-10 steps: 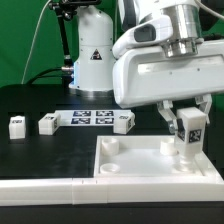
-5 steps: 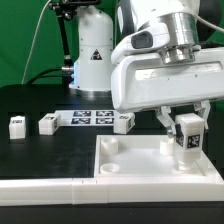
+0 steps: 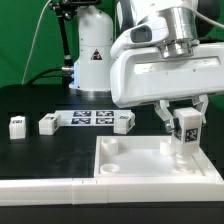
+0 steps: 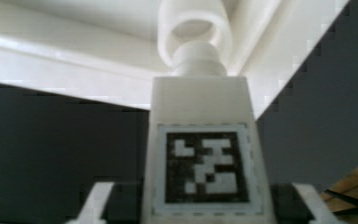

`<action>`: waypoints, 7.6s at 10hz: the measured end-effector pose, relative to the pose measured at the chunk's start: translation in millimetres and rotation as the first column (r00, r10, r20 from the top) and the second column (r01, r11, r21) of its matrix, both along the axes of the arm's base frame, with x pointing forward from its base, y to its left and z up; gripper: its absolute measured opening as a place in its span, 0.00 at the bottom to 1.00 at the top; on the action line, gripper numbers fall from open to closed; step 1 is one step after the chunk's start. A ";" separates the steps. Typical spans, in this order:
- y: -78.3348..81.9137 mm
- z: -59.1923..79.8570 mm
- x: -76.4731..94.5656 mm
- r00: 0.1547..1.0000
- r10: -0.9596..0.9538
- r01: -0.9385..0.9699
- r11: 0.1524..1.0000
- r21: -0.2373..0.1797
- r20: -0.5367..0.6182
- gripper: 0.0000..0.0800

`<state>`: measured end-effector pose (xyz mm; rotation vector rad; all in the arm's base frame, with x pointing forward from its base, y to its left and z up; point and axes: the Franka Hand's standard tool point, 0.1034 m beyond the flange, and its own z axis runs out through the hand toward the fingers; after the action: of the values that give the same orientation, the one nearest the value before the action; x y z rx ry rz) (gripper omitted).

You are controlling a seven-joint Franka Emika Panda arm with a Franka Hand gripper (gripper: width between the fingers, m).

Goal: Assemble one leg

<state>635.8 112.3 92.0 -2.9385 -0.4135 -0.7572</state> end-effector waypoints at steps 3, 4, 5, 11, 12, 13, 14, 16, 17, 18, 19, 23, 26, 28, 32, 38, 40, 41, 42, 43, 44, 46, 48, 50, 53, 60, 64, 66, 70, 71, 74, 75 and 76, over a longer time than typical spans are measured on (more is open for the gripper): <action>0.9 -6.4 -2.7 1.000 -0.001 0.001 1.000 0.001 0.014 0.36; 1.3 -8.7 -3.1 1.000 -0.001 0.001 1.000 0.001 0.011 0.36; 2.4 -11.3 -3.6 1.000 0.001 -0.001 1.000 0.001 0.008 0.36; 4.7 -14.5 -0.6 0.999 -0.001 0.001 1.000 0.004 0.036 0.46; 4.7 -14.5 -0.7 0.999 -0.001 0.001 1.000 0.004 0.036 0.69; 4.7 -14.6 -0.7 0.999 -0.001 0.001 1.000 0.004 0.036 0.77; 4.7 -14.6 -0.7 0.999 -0.001 0.001 1.000 0.004 0.036 0.77; 4.6 -14.6 -0.7 0.999 -0.001 0.001 1.000 0.004 0.036 0.81; 4.3 -13.5 0.0 1.000 -0.001 0.001 1.000 0.004 0.031 0.81; 2.9 -3.2 2.0 1.000 0.001 -0.001 1.000 0.002 0.019 0.81; 2.1 8.3 4.4 1.000 0.002 -0.002 1.000 0.001 0.018 0.81; 3.6 9.7 3.9 1.000 0.007 -0.007 1.000 0.000 -0.010 0.81; 5.1 -0.2 -2.8 0.973 -0.026 0.027 1.000 0.001 -0.229 0.81; 6.3 -2.6 -7.8 0.915 -0.015 0.011 1.000 -0.013 -0.403 0.81; 13.8 -3.4 1.0 0.872 -0.018 0.015 1.000 -0.011 -0.489 0.81; 12.4 -2.8 1.9 0.870 -0.052 0.053 0.999 -0.012 -0.491 0.39; 11.9 -2.6 2.1 0.870 -0.052 0.054 0.998 -0.012 -0.491 0.39; 12.0 -2.6 2.4 0.839 -0.189 0.217 0.976 -0.004 -0.510 0.39; 11.6 -3.0 4.2 0.804 -0.300 0.346 0.938 -0.006 -0.514 0.39; 11.2 -3.3 5.0 0.753 -0.405 0.469 0.883 -0.007 -0.518 0.39; 10.7 -3.2 5.8 0.690 -0.495 0.575 0.818 -0.014 -0.529 0.39; 10.9 -3.3 5.3 0.508 -0.669 0.783 0.621 -0.032 -0.543 0.39; 15.1 -3.6 1.7 0.340 -0.747 0.889 0.453 -0.064 -0.571 0.39; 16.0 -4.0 1.5 0.347 -0.742 0.885 0.461 -0.061 -0.574 0.50; 16.3 -4.8 1.1 0.471 -0.679 0.803 0.594 -0.044 -0.564 0.79; 21.6 -4.8 -2.2 0.878 -0.130 0.092 0.990 -0.104 -0.461 0.81; 15.0 -7.5 0.1 0.901 0.066 -0.121 0.987 -0.103 -0.429 0.81; 15.1 -7.8 -0.1 0.900 0.065 -0.121 0.987 -0.103 -0.430 0.77; 12.7 -8.2 0.3 0.901 0.062 -0.118 0.987 -0.105 -0.430 0.37; 12.7 -8.2 0.3 0.901 0.052 -0.106 0.989 -0.104 -0.431 0.37; 11.9 -8.2 0.3 0.901 -0.042 0.001 0.996 -0.094 -0.432 0.37; 10.2 -8.7 -0.3 0.881 -0.196 0.178 0.981 -0.082 -0.430 0.37; 9.4 -9.2 -1.4 0.851 -0.306 0.302 0.950 -0.079 -0.428 0.37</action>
Offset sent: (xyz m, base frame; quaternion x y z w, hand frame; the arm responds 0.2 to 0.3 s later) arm 0.0010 0.0011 -0.0051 -0.0028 0.0052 0.0012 1.0000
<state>634.4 121.6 82.9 -3.0889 0.0907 -0.0905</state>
